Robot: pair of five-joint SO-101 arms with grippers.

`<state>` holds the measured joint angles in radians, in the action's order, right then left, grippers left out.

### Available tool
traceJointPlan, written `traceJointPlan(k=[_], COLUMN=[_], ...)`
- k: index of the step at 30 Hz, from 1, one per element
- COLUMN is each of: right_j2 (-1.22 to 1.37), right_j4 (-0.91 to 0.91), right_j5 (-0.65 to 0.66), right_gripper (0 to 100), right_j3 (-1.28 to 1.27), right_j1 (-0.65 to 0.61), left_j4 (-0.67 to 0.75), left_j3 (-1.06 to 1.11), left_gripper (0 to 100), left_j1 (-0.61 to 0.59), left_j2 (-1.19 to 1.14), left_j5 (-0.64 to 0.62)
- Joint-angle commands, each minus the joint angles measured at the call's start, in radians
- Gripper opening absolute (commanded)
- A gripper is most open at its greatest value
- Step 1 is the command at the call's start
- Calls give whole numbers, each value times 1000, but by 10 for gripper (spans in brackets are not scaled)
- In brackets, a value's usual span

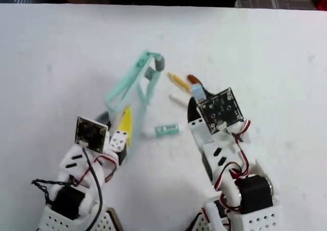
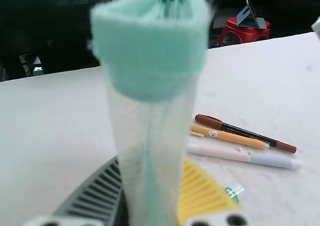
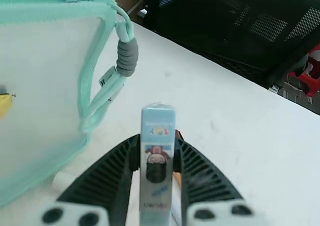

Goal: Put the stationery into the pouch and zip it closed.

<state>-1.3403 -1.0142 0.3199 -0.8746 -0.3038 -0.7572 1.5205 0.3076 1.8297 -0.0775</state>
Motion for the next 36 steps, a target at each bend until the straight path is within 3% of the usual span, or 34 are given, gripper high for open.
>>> traceJointPlan(k=[1,4,11,16,22,27,32,36], right_j2=[-10,-10,-10,-10,-13,-10,-8,1], right_j4=[28,39,61,62,62,56,62,77], right_j5=[-3,-3,-2,-2,-2,-2,-9,-11], right_gripper=[17,17,17,17,17,17,17,17], right_j3=[8,6,-28,-31,-12,110,287,391], right_j1=[8,8,8,8,8,4,1,-110], left_j4=[21,21,15,-29,-48,-55,-149,-149], left_j3=[-5,-6,-25,-29,-38,-54,-115,-117], left_gripper=[23,23,26,159,167,186,218,218], left_j1=[93,156,159,102,84,84,82,82], left_j2=[-2,-2,-2,-2,-2,-2,-2,-2], left_j5=[3,6,8,2,0,0,0,0])
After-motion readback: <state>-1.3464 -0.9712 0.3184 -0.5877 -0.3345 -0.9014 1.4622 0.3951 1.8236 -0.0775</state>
